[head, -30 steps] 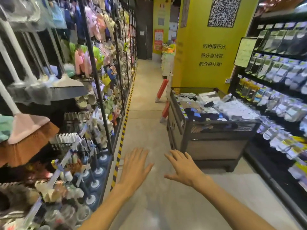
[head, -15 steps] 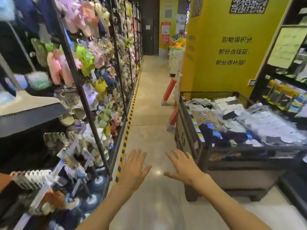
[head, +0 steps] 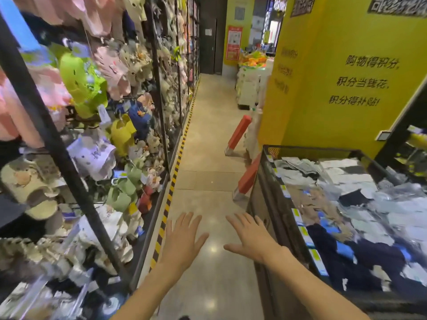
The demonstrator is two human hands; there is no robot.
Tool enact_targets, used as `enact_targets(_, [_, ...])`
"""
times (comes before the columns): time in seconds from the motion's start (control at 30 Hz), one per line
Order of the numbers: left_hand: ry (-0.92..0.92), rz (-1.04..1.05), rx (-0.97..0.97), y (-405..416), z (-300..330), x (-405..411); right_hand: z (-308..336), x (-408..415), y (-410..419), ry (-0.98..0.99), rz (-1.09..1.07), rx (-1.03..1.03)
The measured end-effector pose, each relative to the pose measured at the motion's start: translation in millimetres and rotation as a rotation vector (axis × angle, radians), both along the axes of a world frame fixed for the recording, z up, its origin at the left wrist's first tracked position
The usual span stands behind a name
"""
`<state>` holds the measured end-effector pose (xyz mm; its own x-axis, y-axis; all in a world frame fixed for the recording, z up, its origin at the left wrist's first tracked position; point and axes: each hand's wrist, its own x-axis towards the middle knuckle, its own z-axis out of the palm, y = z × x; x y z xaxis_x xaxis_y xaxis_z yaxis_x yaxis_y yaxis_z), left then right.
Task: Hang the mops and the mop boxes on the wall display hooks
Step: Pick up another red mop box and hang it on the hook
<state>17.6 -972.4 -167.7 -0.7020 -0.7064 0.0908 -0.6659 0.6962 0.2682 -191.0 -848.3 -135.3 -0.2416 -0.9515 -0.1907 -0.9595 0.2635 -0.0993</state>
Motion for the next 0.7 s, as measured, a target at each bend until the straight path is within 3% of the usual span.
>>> enact_targets(0.2, [-0.012, -0.103, 0.065, -162.9, 16.0, -80.1, 8.8, -73.0, -144.9, -0.013, -0.09, -0.001])
enact_targets(0.43, [-0.039, -0.169, -0.016, -311.0, 39.1, -169.8, 27.4, -154.6, -283.4, 0.016, -0.136, -0.036])
enact_targets(0.7, [-0.13, -0.227, 0.016, -475.2, 9.7, -293.5, -11.7, -271.7, -446.6, -0.061, -0.2, -0.045])
